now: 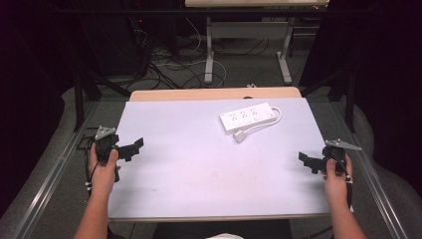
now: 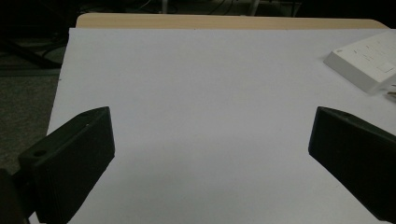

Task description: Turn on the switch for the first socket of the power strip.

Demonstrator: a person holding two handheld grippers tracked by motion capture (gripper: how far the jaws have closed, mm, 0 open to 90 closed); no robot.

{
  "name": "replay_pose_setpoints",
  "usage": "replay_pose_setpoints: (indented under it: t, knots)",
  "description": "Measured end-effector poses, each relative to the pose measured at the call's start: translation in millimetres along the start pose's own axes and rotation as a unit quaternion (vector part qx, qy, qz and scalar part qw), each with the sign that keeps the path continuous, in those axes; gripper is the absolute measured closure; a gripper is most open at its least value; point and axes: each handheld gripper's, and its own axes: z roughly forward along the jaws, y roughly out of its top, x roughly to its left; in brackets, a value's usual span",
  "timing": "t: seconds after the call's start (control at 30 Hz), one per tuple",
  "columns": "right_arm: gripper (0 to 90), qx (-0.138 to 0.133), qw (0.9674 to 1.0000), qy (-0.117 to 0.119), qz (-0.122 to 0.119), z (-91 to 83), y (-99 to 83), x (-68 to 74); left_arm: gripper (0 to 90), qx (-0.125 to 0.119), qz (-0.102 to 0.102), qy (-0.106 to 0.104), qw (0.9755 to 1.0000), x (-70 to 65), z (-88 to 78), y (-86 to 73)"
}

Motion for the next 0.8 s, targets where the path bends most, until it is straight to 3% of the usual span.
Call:
replay_pose_setpoints:
  t: [0.67, 0.8]
  knots:
    - [0.1, 0.007, 1.0, 0.007, 0.0, 2.0, -1.6, 2.3, 0.2, 0.003, -0.001, 0.002, 1.0, 0.4, 1.1, -0.1]
    - [0.1, 0.004, 0.9999, 0.002, 0.01, 1.2, -2.0, 1.7, 0.2, 0.003, 0.001, 0.001, 1.0, 0.3, 1.9, -0.2]
